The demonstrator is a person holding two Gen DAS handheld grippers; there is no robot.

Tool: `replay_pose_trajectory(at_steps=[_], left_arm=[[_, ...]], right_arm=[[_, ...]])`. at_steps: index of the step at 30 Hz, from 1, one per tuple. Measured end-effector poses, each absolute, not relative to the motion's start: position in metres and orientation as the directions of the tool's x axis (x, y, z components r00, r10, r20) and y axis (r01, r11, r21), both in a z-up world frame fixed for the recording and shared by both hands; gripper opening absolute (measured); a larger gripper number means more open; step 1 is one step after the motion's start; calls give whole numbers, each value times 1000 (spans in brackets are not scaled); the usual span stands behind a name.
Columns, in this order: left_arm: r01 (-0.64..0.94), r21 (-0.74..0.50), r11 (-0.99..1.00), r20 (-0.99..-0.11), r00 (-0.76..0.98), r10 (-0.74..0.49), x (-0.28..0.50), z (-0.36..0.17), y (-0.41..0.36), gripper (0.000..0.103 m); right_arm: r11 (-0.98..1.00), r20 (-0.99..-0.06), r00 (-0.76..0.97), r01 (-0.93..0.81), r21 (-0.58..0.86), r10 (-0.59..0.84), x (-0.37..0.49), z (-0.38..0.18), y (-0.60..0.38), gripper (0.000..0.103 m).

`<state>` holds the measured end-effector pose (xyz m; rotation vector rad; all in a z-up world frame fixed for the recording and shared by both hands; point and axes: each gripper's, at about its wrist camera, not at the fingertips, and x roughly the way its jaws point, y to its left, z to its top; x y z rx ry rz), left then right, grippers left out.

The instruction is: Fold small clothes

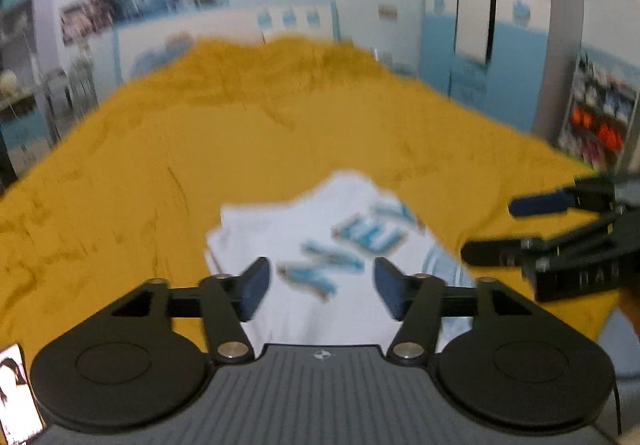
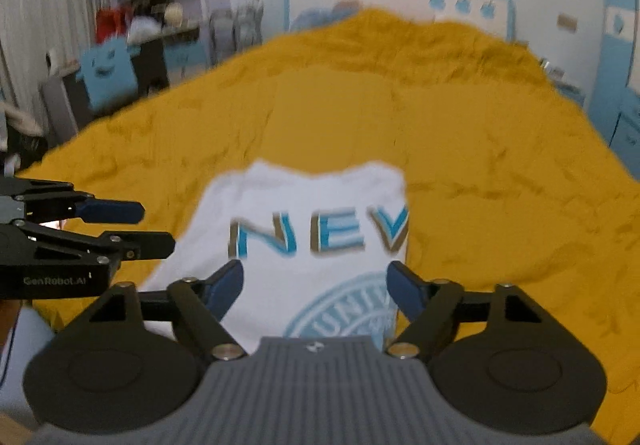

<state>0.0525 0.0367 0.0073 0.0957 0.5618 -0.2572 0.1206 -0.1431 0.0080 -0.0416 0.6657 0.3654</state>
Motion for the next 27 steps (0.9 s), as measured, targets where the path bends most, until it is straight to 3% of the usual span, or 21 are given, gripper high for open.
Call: replay_pose_trajectory(at_steps=[2, 8, 27], left_arm=[[234, 35, 972, -476, 859, -190, 45, 9, 33, 91], [116, 106, 988, -415, 908, -62, 23, 0, 18, 97], [63, 46, 997, -648, 761, -18, -5, -41, 23, 97]], right_arm=[[939, -573, 756, -335, 78, 317, 113, 14, -144, 82], [951, -540, 792, -306, 55, 286, 85, 11, -143, 82], [964, -657, 718, -259, 57, 232, 43, -31, -141, 82]])
